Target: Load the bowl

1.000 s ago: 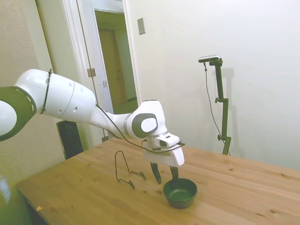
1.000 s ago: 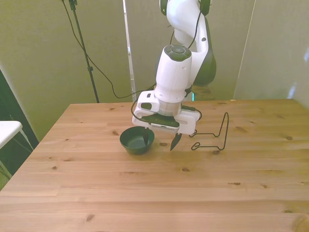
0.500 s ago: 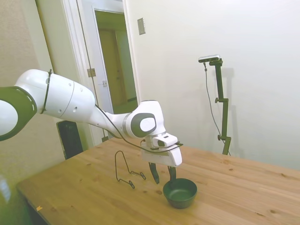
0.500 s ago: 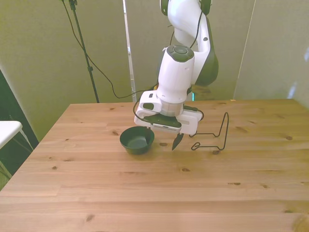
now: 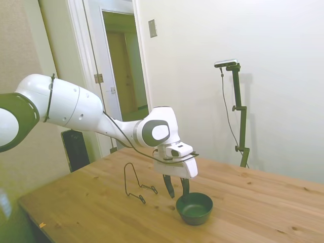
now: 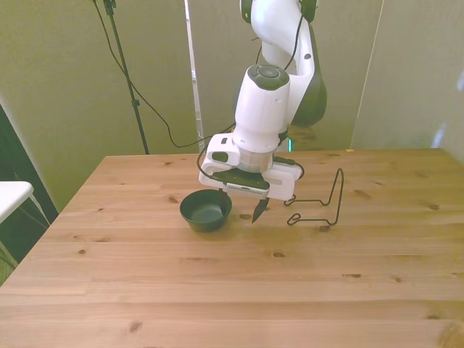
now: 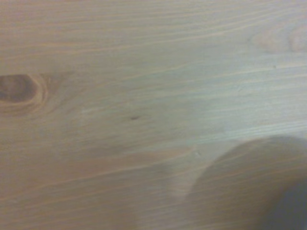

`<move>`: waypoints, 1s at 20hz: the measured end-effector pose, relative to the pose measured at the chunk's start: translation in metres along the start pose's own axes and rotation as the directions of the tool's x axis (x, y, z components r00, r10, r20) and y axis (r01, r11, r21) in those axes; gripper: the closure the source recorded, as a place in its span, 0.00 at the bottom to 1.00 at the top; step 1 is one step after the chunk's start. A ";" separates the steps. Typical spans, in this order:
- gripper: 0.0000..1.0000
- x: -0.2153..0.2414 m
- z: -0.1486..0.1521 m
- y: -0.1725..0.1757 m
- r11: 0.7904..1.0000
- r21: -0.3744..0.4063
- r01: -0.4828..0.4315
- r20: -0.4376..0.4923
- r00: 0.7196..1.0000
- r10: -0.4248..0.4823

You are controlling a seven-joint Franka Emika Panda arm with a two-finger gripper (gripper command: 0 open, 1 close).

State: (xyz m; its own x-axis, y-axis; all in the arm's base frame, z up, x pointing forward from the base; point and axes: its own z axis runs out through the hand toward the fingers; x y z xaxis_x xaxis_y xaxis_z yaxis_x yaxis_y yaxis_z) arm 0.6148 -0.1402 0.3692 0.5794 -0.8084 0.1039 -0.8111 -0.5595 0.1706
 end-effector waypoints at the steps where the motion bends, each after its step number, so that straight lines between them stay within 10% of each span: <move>1: 1.00 0.000 0.000 0.000 1.000 0.000 0.000 0.000 1.000 0.000; 20: 1.00 0.000 -0.014 0.001 0.999 -0.033 -0.029 0.029 0.999 0.030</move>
State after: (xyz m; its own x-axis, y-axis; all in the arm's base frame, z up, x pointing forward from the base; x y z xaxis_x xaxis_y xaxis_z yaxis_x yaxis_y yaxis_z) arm 0.6146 -0.1381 0.3834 0.5520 -0.8300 0.0803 -0.8246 -0.5291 0.2002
